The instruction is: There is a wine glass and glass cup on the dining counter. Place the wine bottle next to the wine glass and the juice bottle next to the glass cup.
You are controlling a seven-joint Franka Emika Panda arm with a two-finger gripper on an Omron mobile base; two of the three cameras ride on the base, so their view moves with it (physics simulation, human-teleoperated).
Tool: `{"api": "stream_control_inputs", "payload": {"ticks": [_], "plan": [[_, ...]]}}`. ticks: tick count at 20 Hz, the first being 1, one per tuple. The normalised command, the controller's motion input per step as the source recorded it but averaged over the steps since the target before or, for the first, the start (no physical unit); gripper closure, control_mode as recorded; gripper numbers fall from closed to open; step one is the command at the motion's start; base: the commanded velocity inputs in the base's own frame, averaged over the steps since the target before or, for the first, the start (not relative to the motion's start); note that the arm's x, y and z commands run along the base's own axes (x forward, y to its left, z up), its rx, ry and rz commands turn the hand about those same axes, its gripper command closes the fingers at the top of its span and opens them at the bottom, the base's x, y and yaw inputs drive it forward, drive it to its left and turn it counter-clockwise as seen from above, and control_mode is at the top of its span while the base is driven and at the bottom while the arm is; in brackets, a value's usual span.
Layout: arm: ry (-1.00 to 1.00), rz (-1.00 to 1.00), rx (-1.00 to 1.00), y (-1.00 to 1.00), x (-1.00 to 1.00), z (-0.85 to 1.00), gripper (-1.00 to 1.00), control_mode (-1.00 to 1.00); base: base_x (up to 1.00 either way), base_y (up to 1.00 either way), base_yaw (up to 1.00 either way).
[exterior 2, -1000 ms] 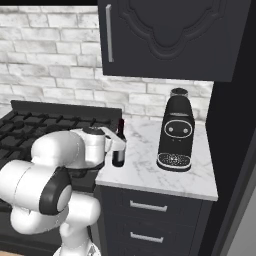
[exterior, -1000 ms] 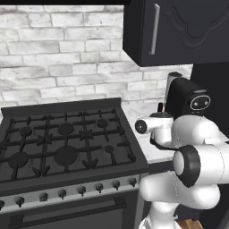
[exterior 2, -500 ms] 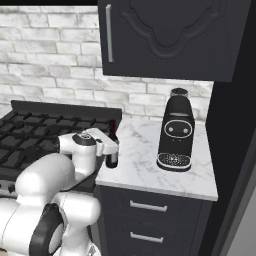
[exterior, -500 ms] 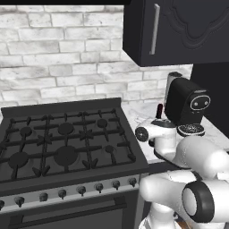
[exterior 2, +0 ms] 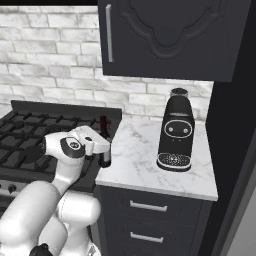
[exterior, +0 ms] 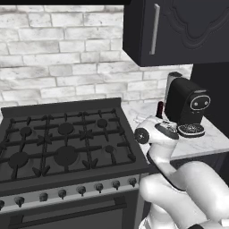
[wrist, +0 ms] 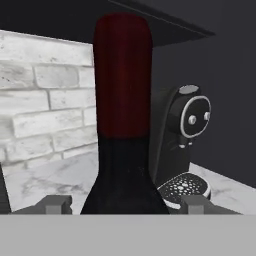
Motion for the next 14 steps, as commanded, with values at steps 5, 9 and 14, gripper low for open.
{"api": "stream_control_inputs", "payload": {"ticks": [5, 9, 14], "plan": [[0.00, 0.00, 0.00, 0.22, -0.35, 0.25, 1.00, -1.00, 0.00, 0.00, 0.00], [0.01, 0.00, 0.00, 0.09, -0.33, 0.21, 1.00, -1.00, 0.00, 0.00, 0.00], [0.02, -0.02, 0.00, 0.15, -0.38, 0.06, 1.00, -1.00, 0.00, 0.00, 0.00]]}}
